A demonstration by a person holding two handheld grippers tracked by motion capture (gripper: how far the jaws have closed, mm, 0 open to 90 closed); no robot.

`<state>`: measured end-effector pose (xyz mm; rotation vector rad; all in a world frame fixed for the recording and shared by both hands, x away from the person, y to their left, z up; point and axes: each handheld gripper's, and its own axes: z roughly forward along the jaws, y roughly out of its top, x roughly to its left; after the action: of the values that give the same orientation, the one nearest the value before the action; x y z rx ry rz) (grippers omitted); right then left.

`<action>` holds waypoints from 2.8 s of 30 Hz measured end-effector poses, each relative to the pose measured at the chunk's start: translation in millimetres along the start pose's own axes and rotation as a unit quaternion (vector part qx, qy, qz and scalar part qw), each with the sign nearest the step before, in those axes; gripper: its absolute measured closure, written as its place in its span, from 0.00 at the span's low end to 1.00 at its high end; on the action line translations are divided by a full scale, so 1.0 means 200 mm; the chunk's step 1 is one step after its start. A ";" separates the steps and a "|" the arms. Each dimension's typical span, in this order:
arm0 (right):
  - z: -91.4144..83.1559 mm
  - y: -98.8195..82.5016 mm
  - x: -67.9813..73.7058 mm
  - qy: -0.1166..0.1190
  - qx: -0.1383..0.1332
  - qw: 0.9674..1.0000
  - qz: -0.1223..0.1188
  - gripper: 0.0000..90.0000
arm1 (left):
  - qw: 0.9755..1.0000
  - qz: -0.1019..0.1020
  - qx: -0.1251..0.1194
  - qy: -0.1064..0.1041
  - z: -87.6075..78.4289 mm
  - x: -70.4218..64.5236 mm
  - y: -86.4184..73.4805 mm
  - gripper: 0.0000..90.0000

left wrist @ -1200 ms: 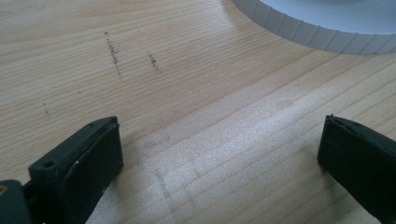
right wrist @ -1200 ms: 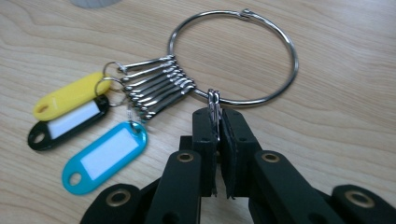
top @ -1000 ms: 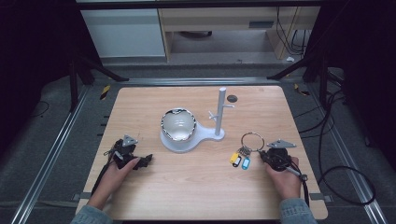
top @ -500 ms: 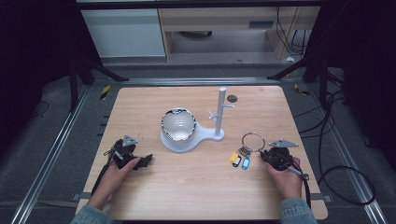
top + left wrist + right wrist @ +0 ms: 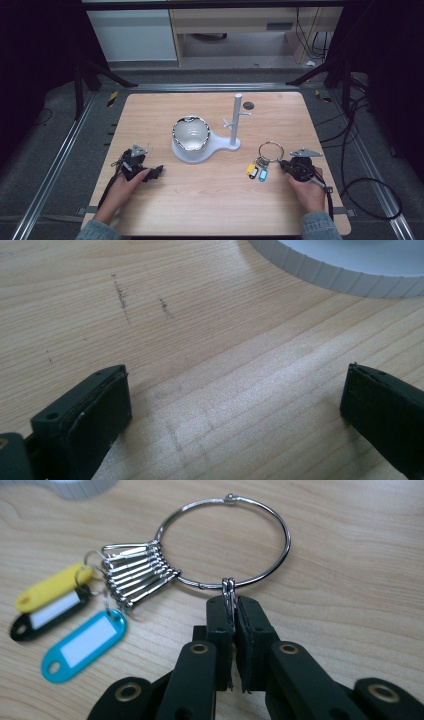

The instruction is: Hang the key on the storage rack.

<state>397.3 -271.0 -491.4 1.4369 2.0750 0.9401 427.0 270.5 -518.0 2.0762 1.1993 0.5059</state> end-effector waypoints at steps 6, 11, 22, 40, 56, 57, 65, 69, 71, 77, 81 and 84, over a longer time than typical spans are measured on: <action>-0.02 0.03 0.02 0.004 -0.015 1.000 -0.006 0.95 | 1.000 -0.001 0.000 0.000 0.00 0.00 0.00 0.00; -0.05 0.08 0.03 0.012 -0.041 0.999 -0.012 0.95 | 1.000 0.000 0.000 0.001 0.00 0.00 0.00 0.00; -0.08 0.17 0.05 0.020 -0.070 0.997 -0.025 0.95 | 1.000 -0.001 0.000 0.000 0.00 0.00 0.00 0.00; -0.14 0.34 0.10 0.028 -0.085 0.994 -0.064 0.95 | 1.000 -0.002 -0.001 0.001 0.00 0.00 0.00 0.00; -0.24 0.49 0.10 0.028 -0.107 0.990 -0.085 0.95 | 1.000 -0.002 -0.002 0.001 0.00 0.00 0.00 0.00; -0.25 0.51 0.10 0.028 -0.109 0.990 -0.084 0.95 | 1.000 -0.003 -0.002 0.001 0.00 0.00 0.00 0.00; -0.27 0.53 0.10 0.029 -0.115 0.989 -0.088 0.95 | 1.000 -0.002 -0.001 0.001 0.00 0.00 0.00 0.00; -0.28 0.54 0.10 0.030 -0.115 0.989 -0.091 0.95 | 1.000 -0.002 -0.002 0.001 0.00 0.00 0.00 0.00; -0.28 0.55 0.10 0.031 -0.117 0.989 -0.089 0.95 | 1.000 -0.003 -0.002 0.001 0.00 0.00 0.00 0.00; -0.29 0.56 0.10 0.034 -0.121 0.988 -0.088 0.95 | 1.000 -0.003 -0.002 0.001 0.00 0.00 0.00 0.00; -0.30 0.57 0.09 0.035 -0.125 0.988 -0.087 0.95 | 1.000 -0.003 -0.002 0.001 0.00 0.00 0.00 0.00; -0.31 0.58 0.09 0.034 -0.127 0.987 -0.088 0.95 | 1.000 -0.002 -0.002 0.001 0.00 0.00 0.00 0.00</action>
<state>421.6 -244.5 -363.2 1.0872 2.0056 1.1450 426.7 270.0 -518.2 2.0700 1.2035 0.5070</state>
